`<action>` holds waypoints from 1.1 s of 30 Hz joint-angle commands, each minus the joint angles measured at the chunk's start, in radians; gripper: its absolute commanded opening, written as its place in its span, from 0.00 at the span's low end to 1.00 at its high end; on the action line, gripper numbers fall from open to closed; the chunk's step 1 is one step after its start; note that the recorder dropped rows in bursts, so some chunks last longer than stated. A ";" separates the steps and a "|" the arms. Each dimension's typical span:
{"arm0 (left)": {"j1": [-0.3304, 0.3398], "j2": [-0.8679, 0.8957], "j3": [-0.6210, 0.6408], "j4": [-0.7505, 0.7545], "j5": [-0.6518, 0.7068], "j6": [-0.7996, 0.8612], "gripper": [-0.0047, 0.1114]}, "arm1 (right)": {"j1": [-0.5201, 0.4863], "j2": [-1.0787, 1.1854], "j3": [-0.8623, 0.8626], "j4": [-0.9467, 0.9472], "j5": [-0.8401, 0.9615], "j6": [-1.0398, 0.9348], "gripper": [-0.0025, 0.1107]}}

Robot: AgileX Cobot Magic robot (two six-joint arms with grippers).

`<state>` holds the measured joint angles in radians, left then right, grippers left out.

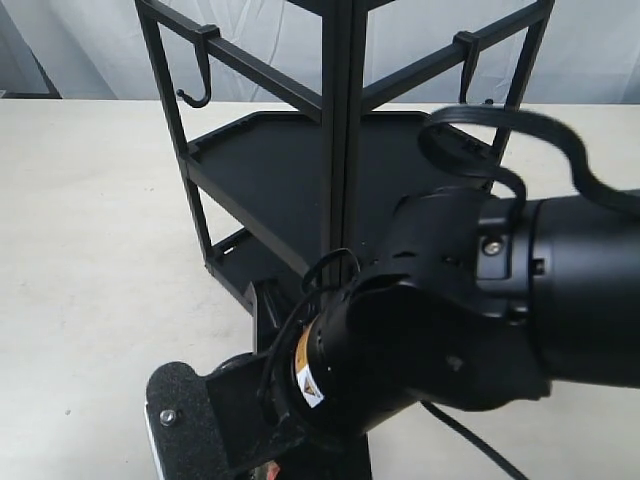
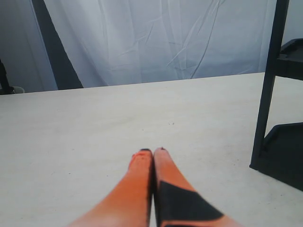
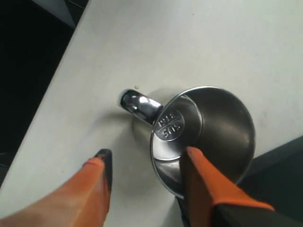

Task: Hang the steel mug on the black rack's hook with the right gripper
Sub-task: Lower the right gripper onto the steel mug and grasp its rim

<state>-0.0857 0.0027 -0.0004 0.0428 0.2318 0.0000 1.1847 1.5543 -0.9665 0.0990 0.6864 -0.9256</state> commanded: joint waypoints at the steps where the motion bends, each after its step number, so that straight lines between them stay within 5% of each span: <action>1: -0.006 -0.003 0.000 0.003 0.000 0.000 0.05 | 0.002 0.044 0.004 -0.008 -0.024 -0.009 0.43; 17: -0.006 -0.003 0.000 0.003 0.000 0.000 0.05 | 0.002 0.131 0.004 -0.049 -0.072 -0.009 0.42; 24: -0.006 -0.003 0.000 0.003 0.000 0.000 0.05 | 0.002 0.132 0.004 -0.072 -0.072 -0.007 0.17; 33: -0.006 -0.003 0.000 0.003 0.000 0.000 0.05 | 0.002 0.165 0.004 -0.072 -0.074 0.002 0.15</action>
<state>-0.0857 0.0027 -0.0004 0.0428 0.2318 0.0000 1.1847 1.7151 -0.9665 0.0288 0.6151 -0.9256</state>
